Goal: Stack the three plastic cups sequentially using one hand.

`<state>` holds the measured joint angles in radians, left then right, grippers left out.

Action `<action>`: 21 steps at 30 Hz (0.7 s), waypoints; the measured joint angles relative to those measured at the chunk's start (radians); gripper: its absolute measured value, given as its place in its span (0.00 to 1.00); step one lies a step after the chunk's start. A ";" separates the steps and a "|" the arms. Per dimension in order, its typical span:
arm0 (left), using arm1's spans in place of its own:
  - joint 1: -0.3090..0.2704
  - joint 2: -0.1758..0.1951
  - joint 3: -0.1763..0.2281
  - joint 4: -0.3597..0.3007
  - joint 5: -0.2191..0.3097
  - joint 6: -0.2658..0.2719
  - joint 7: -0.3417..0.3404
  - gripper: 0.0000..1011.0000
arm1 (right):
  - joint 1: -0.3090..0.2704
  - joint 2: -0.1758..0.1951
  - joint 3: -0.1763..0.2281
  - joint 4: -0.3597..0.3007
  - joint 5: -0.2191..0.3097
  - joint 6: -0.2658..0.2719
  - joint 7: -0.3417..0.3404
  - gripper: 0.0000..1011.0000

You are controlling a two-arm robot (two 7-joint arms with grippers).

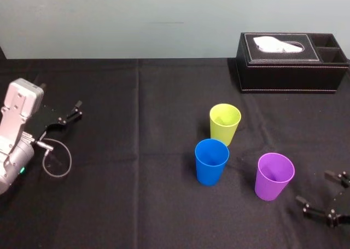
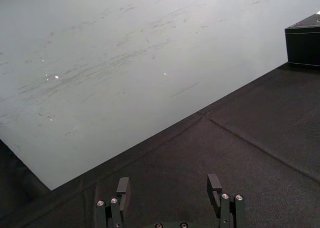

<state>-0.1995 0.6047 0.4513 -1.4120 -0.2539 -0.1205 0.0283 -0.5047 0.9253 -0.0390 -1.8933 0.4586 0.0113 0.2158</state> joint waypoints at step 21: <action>0.000 0.000 0.000 0.000 0.000 0.000 0.000 1.00 | 0.001 -0.119 -0.026 0.034 0.013 -0.163 0.115 0.99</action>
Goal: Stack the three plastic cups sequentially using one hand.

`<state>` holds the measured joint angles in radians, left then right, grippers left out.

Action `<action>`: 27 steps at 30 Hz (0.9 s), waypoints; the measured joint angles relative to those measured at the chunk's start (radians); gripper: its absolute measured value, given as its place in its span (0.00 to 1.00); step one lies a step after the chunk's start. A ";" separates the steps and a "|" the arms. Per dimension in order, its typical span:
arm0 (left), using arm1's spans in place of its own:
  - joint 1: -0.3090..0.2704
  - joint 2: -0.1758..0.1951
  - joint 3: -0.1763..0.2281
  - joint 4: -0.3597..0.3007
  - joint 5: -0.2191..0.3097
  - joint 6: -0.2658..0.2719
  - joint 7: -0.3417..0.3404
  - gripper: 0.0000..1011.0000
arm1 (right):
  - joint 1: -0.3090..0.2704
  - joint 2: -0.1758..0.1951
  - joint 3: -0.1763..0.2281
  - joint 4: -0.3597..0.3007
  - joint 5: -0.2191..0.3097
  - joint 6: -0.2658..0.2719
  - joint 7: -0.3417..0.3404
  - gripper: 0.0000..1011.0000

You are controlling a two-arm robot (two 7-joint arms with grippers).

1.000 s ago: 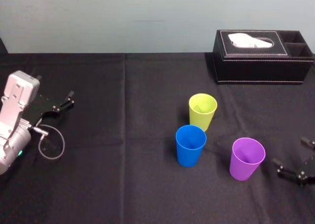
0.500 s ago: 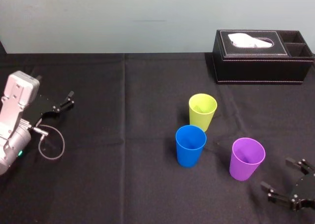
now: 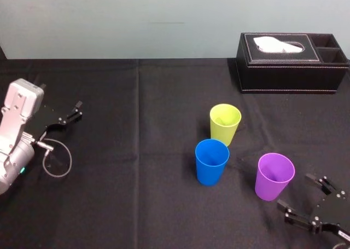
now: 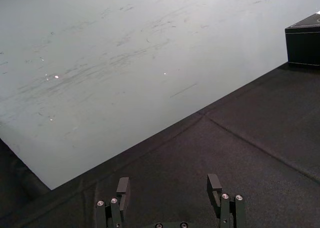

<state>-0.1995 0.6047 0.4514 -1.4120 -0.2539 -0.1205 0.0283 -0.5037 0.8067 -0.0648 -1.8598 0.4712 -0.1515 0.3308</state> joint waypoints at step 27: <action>0.000 0.000 0.000 0.000 0.000 0.000 0.000 1.00 | 0.133 -0.194 -0.061 0.113 -0.067 -0.045 -0.002 0.99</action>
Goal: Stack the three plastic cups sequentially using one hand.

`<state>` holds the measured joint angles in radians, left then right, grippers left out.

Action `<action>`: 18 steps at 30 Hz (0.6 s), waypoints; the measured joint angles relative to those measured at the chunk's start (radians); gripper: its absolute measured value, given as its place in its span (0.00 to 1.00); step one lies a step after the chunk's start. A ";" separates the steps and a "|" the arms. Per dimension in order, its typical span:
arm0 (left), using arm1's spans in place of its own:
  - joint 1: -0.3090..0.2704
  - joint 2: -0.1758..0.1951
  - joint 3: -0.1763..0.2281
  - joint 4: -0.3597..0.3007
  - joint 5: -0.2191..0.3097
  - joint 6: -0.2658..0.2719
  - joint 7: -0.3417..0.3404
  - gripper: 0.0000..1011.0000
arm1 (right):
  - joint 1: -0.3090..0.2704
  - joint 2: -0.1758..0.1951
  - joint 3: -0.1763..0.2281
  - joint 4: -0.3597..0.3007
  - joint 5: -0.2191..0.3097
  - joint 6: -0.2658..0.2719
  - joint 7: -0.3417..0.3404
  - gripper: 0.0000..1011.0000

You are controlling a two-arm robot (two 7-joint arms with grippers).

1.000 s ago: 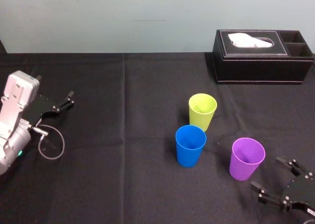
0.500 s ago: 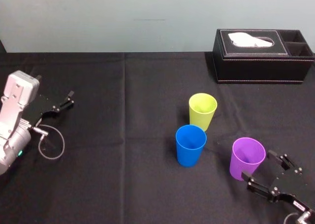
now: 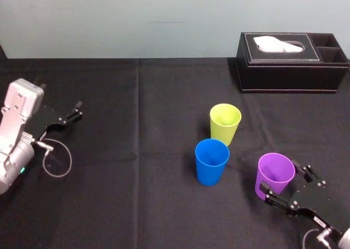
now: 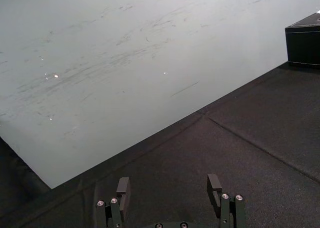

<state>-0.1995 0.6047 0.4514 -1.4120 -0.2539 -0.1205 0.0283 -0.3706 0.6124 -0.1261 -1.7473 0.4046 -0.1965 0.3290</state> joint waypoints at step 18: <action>0.000 0.000 0.000 0.000 0.000 0.000 0.000 1.00 | 0.054 -0.076 -0.014 0.044 -0.077 -0.017 0.008 0.99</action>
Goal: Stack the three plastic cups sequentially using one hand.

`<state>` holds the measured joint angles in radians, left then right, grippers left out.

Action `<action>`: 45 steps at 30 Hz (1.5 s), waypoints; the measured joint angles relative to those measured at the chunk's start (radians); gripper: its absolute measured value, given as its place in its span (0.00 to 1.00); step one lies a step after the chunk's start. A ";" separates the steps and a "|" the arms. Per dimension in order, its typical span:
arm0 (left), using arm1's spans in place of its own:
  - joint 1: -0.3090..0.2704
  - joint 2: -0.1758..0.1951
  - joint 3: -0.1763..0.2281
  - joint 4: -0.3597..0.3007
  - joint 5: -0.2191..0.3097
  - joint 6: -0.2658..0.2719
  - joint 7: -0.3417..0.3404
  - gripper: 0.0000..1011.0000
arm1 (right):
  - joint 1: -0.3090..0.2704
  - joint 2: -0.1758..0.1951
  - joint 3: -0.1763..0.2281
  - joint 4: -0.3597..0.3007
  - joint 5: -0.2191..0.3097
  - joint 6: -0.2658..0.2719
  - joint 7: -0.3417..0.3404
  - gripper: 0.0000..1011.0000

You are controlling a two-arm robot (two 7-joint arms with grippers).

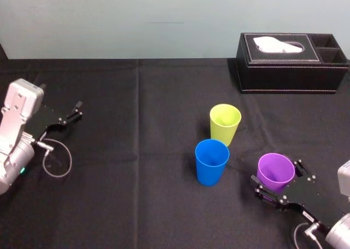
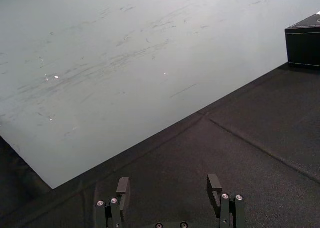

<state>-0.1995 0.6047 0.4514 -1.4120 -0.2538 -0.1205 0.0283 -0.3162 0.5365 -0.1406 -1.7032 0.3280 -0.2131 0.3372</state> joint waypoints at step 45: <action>0.000 0.000 0.000 0.000 0.000 0.000 0.000 1.00 | 0.087 0.025 0.024 -0.100 0.042 0.147 0.094 0.73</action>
<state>-0.1995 0.6047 0.4514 -1.4120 -0.2539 -0.1205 0.0283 -0.2290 0.5619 -0.1166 -1.8037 0.3705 -0.0658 0.4307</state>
